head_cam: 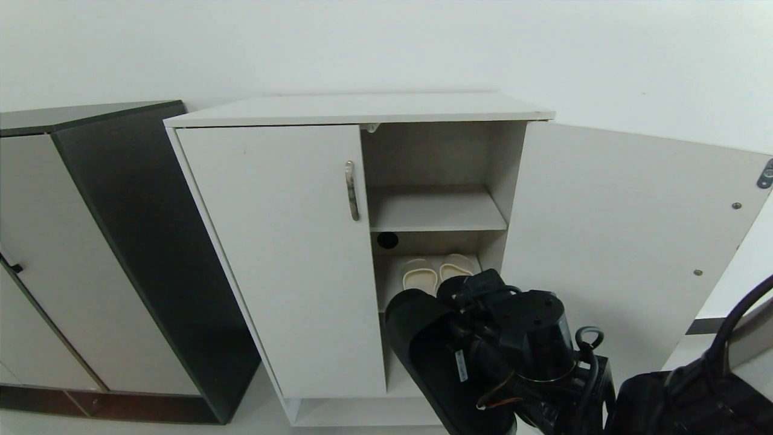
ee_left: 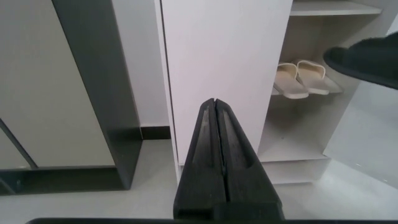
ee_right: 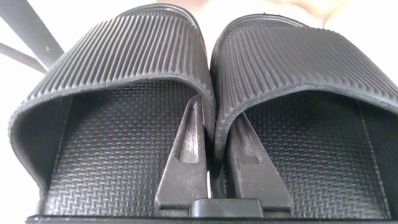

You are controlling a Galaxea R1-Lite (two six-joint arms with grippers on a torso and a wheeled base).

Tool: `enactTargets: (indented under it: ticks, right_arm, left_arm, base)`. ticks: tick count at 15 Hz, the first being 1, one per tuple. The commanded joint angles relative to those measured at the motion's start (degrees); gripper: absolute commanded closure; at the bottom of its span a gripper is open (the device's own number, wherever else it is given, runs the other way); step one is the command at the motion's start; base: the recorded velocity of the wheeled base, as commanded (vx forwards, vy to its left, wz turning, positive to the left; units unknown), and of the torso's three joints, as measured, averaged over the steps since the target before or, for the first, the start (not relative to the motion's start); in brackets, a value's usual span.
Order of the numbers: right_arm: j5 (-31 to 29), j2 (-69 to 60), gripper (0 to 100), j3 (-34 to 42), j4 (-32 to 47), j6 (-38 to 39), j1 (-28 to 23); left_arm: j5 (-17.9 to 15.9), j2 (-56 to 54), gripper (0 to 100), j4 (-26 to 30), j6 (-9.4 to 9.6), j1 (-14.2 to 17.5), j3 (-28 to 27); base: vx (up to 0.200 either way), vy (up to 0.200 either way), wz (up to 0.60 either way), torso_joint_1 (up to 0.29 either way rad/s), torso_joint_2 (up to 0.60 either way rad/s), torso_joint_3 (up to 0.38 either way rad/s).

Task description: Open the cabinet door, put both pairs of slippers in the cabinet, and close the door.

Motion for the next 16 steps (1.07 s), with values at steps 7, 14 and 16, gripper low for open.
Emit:
enactTargets:
  ticks: [7, 14, 16]
  right_arm:
    - [-15.2, 1.9, 100, -34.8, 39.1, 13.7, 3.5]
    - [-19.5, 4.3, 100, -43.4, 42.2, 11.7, 2.8]
    - [-19.6, 5.3, 100, -43.3, 41.7, 11.9, 2.3]
  left_arm:
    - [0.0, 0.0, 100, 0.0, 0.18, 0.1, 0.0]
    - [0.0, 0.0, 100, 0.0, 0.44, 0.1, 0.0]
    - [0.0, 0.0, 100, 0.0, 0.35, 0.1, 0.0]
  base:
    - [0.000, 0.000, 0.00, 0.000, 0.00, 0.000]
    - [0.000, 0.000, 0.00, 0.000, 0.00, 0.000]
    - [0.000, 0.000, 0.00, 0.000, 0.00, 0.000]
